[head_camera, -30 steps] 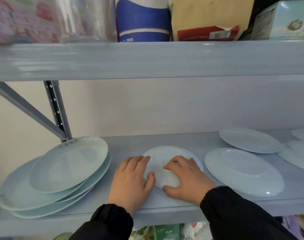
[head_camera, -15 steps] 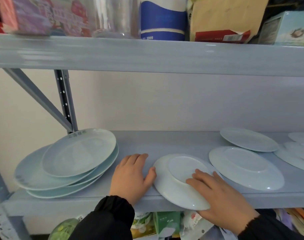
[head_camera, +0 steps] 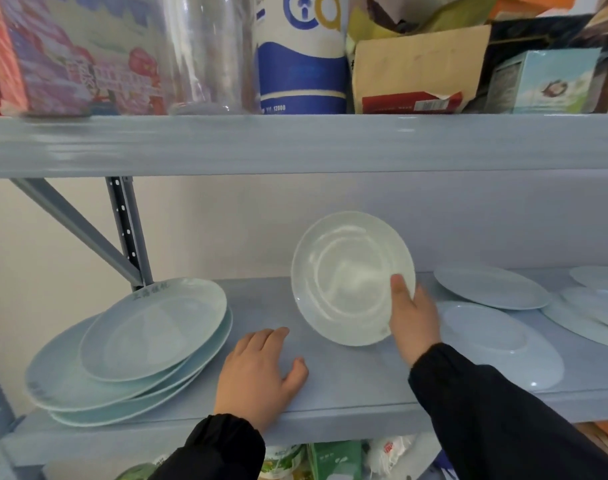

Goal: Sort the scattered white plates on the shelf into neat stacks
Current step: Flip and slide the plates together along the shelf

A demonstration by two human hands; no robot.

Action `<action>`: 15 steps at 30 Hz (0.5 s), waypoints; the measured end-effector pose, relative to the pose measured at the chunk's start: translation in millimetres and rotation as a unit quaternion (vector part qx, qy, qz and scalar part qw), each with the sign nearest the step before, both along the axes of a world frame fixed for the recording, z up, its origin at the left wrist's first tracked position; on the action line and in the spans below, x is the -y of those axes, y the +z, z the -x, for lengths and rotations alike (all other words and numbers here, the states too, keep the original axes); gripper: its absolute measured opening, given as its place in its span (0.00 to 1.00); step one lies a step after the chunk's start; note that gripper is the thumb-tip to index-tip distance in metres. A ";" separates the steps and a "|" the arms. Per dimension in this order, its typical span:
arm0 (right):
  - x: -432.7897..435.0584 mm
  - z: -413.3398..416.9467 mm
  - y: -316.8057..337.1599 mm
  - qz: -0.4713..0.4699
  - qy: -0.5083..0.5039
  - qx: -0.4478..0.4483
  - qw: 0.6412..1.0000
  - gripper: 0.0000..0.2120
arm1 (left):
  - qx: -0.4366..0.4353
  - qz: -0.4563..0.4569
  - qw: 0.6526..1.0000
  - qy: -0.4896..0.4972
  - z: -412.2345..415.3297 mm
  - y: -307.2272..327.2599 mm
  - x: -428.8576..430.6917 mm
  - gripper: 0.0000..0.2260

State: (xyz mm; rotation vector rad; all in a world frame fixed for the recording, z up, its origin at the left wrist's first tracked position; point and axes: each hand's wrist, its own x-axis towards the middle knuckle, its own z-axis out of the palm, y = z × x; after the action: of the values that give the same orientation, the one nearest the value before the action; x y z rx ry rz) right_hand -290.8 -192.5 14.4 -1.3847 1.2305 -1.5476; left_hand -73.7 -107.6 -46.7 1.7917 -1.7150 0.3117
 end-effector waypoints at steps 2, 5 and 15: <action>17.5 -14.1 -4.7 -0.048 0.018 0.047 0.998 0.08 | 0.003 -0.001 1.000 0.001 0.1 0.6 -1.3 0.23; 32.1 -23.0 -19.4 -0.081 0.006 0.040 0.996 0.12 | 0.016 0.010 1.000 -0.001 -1.2 0.1 1.4 0.22; 52.9 -16.6 -36.8 -0.054 -0.008 -0.230 0.972 0.23 | 0.026 0.011 1.000 0.002 -1.5 -3.7 7.7 0.24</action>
State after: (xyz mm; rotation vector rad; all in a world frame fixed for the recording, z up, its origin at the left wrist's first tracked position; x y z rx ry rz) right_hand -274.2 -245.4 -22.5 -1.7207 1.5743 -1.1802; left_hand -72.2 -115.3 -50.4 1.7849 -1.7373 0.3797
